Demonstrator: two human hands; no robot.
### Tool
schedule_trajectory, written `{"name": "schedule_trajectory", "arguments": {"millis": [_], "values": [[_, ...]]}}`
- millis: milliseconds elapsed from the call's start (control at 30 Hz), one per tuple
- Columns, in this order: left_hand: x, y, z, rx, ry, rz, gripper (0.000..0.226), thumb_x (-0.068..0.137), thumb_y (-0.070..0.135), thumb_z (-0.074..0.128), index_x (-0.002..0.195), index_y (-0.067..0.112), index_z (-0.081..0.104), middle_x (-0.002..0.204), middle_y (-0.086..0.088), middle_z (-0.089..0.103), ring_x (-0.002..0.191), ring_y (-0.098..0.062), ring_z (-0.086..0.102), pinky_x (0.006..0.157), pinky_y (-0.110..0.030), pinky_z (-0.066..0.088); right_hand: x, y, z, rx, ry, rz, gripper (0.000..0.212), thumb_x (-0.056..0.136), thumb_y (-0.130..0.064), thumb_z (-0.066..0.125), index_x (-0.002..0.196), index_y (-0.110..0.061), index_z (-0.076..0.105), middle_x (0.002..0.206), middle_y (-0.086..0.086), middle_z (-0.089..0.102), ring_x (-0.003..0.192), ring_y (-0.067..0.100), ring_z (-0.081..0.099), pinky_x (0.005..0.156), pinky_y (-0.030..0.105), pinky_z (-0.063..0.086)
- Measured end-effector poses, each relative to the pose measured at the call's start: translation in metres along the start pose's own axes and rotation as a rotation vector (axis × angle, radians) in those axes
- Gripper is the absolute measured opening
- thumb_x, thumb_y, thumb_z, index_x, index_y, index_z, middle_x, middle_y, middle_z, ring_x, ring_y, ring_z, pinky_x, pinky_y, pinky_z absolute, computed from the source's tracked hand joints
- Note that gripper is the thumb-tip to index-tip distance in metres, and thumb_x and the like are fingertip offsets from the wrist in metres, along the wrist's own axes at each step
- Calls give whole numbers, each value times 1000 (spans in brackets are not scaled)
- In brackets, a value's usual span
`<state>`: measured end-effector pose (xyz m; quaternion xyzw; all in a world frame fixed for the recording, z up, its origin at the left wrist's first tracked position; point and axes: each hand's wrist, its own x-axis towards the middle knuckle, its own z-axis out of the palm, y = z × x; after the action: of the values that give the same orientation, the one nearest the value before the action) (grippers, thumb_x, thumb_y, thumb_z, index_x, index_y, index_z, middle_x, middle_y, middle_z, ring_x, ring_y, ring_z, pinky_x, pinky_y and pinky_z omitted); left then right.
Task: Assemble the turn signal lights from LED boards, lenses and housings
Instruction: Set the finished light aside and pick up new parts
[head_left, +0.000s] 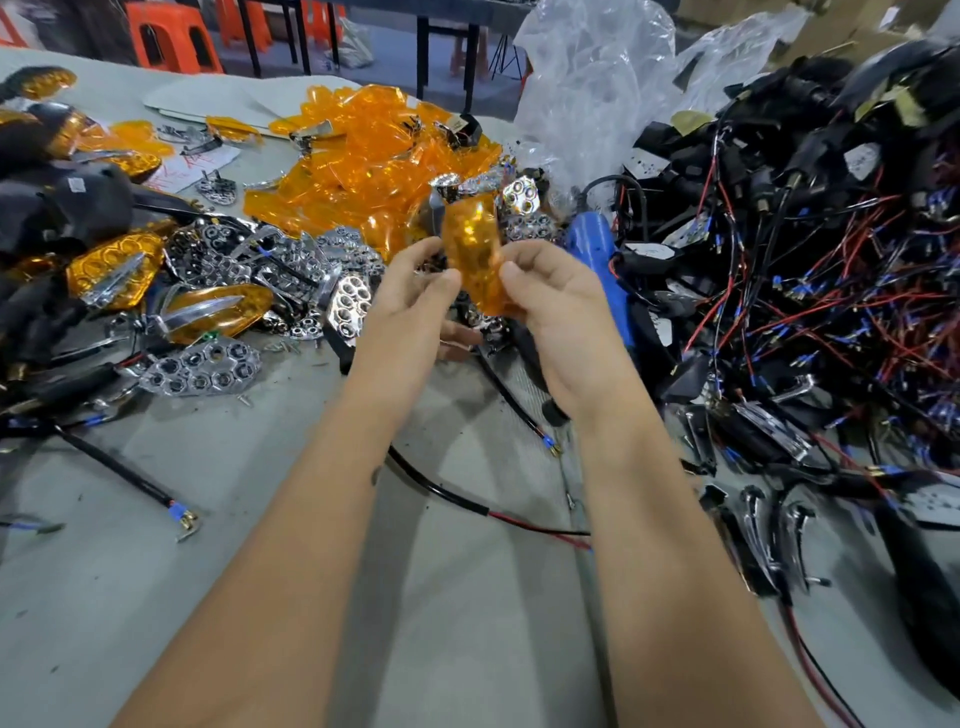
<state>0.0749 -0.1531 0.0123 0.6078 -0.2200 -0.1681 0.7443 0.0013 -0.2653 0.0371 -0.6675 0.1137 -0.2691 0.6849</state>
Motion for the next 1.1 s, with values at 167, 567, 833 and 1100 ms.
{"name": "schedule_trajectory", "arguments": {"millis": [167, 567, 833, 1100], "values": [[-2, -4, -4, 66, -4, 8, 19, 89, 32, 60, 102, 43, 68, 70, 2, 64, 53, -9, 58, 49, -24, 49, -16, -4, -3, -150, -14, 40, 14, 98, -5, 58, 90, -13, 66, 79, 1, 67, 73, 10, 61, 74, 26, 52], [-6, 1, -5, -111, 148, 12, 14, 91, 8, 67, 87, 19, 60, 73, 3, 74, 62, -13, 68, 56, -23, 54, -29, -17, -26, -473, 86, 83, 16, 98, -16, 56, 90, -19, 69, 70, -5, 62, 60, 5, 56, 65, 26, 53], [0, 1, -12, -226, 393, 100, 32, 85, -5, 65, 97, 19, 48, 101, -13, 66, 78, -23, 75, 64, -25, 55, -24, -8, -6, -804, -60, 77, 22, 95, -5, 52, 99, -19, 69, 100, 5, 69, 94, 22, 67, 90, 43, 55], [0, 3, -14, -239, 405, 78, 16, 89, 8, 65, 92, 19, 54, 96, -8, 73, 81, -22, 75, 64, -28, 57, -9, 22, 33, -1169, -187, -67, 23, 94, -5, 56, 115, -6, 64, 112, 8, 59, 107, 30, 58, 87, 43, 51]]}}
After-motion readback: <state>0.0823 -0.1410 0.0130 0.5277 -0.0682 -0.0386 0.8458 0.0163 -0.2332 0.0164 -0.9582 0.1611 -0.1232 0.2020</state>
